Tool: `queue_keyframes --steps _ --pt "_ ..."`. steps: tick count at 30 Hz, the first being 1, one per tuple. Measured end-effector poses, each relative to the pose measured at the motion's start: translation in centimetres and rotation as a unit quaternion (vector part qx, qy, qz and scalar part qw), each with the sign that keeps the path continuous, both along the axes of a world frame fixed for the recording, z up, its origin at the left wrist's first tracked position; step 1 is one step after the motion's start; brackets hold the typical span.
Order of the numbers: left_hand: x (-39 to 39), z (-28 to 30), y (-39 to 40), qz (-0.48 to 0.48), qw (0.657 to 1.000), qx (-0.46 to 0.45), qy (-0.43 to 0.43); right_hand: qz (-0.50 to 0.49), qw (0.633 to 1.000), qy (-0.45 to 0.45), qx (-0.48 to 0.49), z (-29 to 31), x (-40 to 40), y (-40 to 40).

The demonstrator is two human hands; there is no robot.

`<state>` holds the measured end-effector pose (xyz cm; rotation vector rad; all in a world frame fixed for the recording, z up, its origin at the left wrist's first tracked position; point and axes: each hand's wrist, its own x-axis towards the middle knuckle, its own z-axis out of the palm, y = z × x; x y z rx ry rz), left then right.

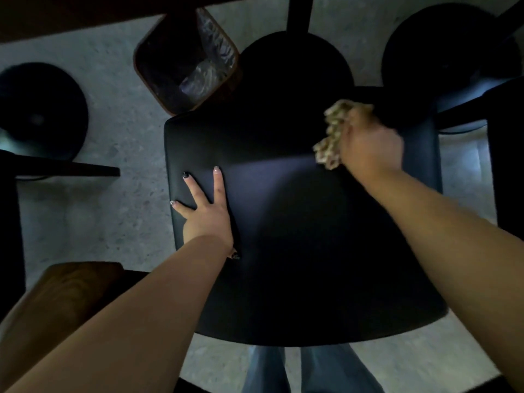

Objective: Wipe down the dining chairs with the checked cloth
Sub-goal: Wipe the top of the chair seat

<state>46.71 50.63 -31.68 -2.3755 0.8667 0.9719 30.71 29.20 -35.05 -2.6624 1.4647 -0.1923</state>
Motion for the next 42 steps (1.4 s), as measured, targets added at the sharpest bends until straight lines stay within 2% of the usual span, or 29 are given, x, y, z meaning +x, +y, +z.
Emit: queue_keyframes --steps 2,4,5,7,8,10,12,13,15,17,19,21,23,25,27,30,32,34,37,40,42 --pt "0.0 -0.1 0.0 -0.001 1.000 0.000 -0.011 -0.155 0.987 -0.027 0.030 0.0 -0.2 -0.1" --pt "-0.1 -0.5 0.0 -0.002 1.000 -0.004 -0.026 -0.209 0.975 -0.024 0.073 -0.2 2.0 3.5" --pt "-0.1 -0.7 0.1 -0.002 0.999 -0.007 -0.034 -0.175 0.980 -0.018 0.095 -0.5 3.3 6.4" --pt "0.0 -1.1 0.1 -0.004 0.999 -0.021 -0.044 0.009 0.994 -0.046 0.102 -1.0 4.5 13.3" --pt "0.0 -1.1 0.1 -0.005 0.998 -0.030 -0.047 0.133 0.985 -0.051 0.095 -1.1 4.1 16.6" --pt "-0.1 -1.2 0.1 -0.006 0.998 -0.036 -0.053 0.320 0.940 -0.051 0.104 -1.6 1.6 19.7" --pt "-0.1 -1.4 0.1 -0.015 0.997 -0.036 -0.069 0.411 0.908 -0.055 0.068 -1.8 -0.9 17.0" --pt "-0.2 -1.5 0.2 -0.018 0.996 -0.032 -0.077 0.410 0.910 -0.035 0.049 -1.7 -1.7 14.6" --pt "-0.3 -1.9 0.3 -0.021 0.996 -0.021 -0.087 0.311 0.950 0.024 -0.005 -1.4 -3.0 8.5" --pt "-0.3 -2.3 0.3 -0.025 0.996 -0.010 -0.089 0.118 0.990 0.071 -0.006 -0.5 -3.5 3.9" --pt "-0.3 -2.2 0.0 -0.028 0.996 0.001 -0.085 -0.070 0.997 0.029 0.030 -0.1 -3.3 3.0" --pt "-0.3 -1.6 -0.2 -0.021 0.997 0.004 -0.073 -0.186 0.979 -0.010 0.082 0.1 -1.9 5.4" --pt "-0.4 -0.5 -0.2 -0.006 0.999 0.007 -0.034 -0.233 0.959 -0.050 0.154 0.5 -0.4 8.4" --pt "-0.5 1.0 -0.4 0.025 0.999 0.008 0.023 -0.216 0.936 -0.110 0.255 1.4 0.1 10.3" --pt "-1.1 2.8 -0.8 0.071 0.991 -0.083 0.076 -0.177 0.904 -0.170 0.351 3.3 0.1 10.7" --pt "-2.5 5.7 -1.8 0.144 0.931 -0.294 0.164 -0.122 0.864 -0.220 0.435 7.3 -0.4 10.8" --pt "-3.6 7.9 -2.3 0.214 0.871 -0.370 0.244 -0.115 0.827 -0.273 0.478 10.6 -0.6 10.8" --pt "-4.3 10.2 -2.7 0.278 0.818 -0.389 0.320 -0.113 0.800 -0.301 0.506 13.6 -1.0 10.7" --pt "-4.8 12.7 -2.7 0.340 0.744 -0.394 0.420 -0.077 0.806 -0.319 0.492 17.3 -2.0 10.4" --pt "-5.5 14.0 -3.0 0.363 0.706 -0.390 0.465 -0.068 0.829 -0.332 0.444 19.2 -3.2 10.6" --pt "-6.2 14.3 -3.3 0.375 0.696 -0.401 0.462 -0.095 0.825 -0.357 0.428 19.5 -4.0 10.9"
